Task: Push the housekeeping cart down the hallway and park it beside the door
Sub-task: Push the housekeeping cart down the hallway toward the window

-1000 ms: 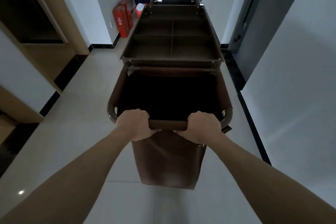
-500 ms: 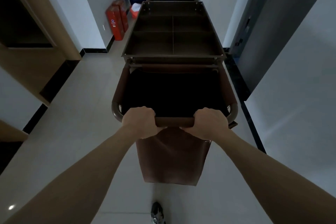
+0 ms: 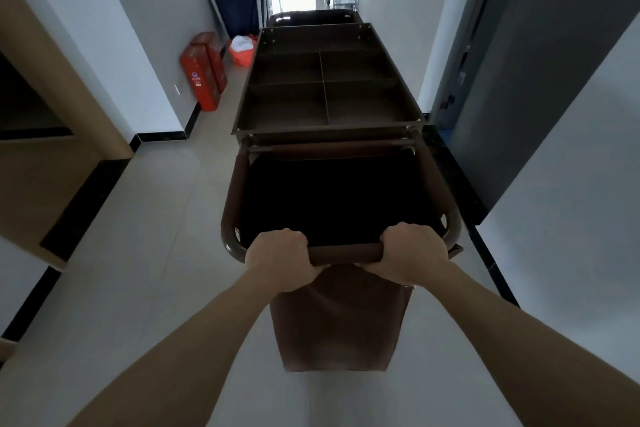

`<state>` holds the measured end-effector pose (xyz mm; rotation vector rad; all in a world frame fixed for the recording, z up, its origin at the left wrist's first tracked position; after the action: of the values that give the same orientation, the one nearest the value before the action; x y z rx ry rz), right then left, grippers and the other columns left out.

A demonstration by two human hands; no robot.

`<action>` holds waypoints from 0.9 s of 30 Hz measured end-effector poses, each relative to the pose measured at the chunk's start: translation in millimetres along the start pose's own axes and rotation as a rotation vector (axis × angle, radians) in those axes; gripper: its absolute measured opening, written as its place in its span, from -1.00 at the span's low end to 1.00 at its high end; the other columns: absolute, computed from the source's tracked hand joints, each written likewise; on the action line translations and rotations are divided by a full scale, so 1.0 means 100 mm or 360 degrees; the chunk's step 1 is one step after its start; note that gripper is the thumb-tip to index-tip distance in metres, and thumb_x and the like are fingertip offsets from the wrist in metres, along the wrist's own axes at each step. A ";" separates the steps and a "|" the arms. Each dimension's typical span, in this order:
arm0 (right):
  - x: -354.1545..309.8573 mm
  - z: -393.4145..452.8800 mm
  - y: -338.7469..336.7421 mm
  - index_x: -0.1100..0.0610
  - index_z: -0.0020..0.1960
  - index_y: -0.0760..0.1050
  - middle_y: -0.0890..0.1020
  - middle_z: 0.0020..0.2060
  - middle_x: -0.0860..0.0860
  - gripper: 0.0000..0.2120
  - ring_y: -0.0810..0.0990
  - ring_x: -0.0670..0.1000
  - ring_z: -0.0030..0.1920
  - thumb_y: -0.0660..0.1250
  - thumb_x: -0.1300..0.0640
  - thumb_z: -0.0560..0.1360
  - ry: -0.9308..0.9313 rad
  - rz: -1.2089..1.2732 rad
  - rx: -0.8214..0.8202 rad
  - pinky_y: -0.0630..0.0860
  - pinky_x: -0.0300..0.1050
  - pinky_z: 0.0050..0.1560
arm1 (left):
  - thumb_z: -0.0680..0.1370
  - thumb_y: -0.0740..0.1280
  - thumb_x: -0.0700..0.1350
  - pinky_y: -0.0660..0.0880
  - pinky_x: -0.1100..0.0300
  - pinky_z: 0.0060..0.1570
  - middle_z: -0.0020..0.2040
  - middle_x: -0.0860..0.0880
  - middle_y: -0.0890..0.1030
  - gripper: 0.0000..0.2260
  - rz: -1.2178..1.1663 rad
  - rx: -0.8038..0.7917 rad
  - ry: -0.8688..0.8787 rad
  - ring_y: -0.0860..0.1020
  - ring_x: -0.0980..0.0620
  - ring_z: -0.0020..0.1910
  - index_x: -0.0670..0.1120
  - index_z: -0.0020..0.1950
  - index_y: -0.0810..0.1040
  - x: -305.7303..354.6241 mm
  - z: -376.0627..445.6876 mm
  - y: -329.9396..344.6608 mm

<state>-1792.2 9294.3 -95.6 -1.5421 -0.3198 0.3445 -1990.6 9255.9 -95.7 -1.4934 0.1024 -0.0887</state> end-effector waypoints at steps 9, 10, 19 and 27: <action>0.18 1.27 0.02 -0.06 -0.36 0.41 0.47 -0.52 -0.14 -0.37 0.45 -0.15 -0.53 0.06 -0.63 0.25 -0.0041 0.0031 0.0090 0.31 -0.22 -0.51 | 0.34 0.10 0.58 0.37 0.18 -0.42 -0.50 0.14 0.39 -0.42 0.0032 0.0024 -0.0019 0.32 0.17 -0.54 0.07 -0.39 0.37 -0.51 1.18 0.09; 0.21 1.42 0.01 -0.06 -0.37 0.40 0.47 -0.52 -0.14 -0.38 0.44 -0.15 -0.53 0.08 -0.62 0.26 -0.0045 0.0037 0.0100 0.30 -0.22 -0.51 | 0.34 0.10 0.58 0.37 0.18 -0.42 -0.50 0.14 0.39 -0.43 0.0039 0.0026 -0.0023 0.32 0.17 -0.54 0.07 -0.40 0.36 -0.57 1.33 0.10; 0.49 2.79 0.00 -0.06 -0.37 0.28 0.42 -0.49 -0.16 -0.40 0.38 -0.14 -0.51 0.14 -0.61 0.33 -0.0087 0.0102 0.0100 0.32 -0.16 -0.44 | 0.31 0.11 0.58 0.36 0.18 -0.46 -0.52 0.13 0.40 -0.42 0.0066 -0.0006 -0.0129 0.36 0.17 -0.55 0.06 -0.44 0.34 -1.05 2.65 0.19; 0.81 3.86 0.02 -0.07 -0.34 0.33 0.44 -0.45 -0.15 -0.42 0.45 -0.05 -0.47 0.12 -0.60 0.32 -0.0111 0.0143 0.0057 0.40 -0.13 -0.39 | 0.29 0.12 0.57 0.36 0.17 -0.47 -0.52 0.12 0.43 -0.42 0.0072 -0.0020 -0.0232 0.41 0.12 -0.54 0.05 -0.45 0.39 -1.33 3.69 0.23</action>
<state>-1877.0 9679.2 -96.3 -1.5146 -0.2976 0.4729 -2077.7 9638.7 -89.6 -1.5044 0.0192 0.0577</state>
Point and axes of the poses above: each hand's wrist, its own z-axis towards the middle knuckle, its own y-axis out of the palm, x = y × z, the point moved 9 cm from there along z, towards the middle knuckle
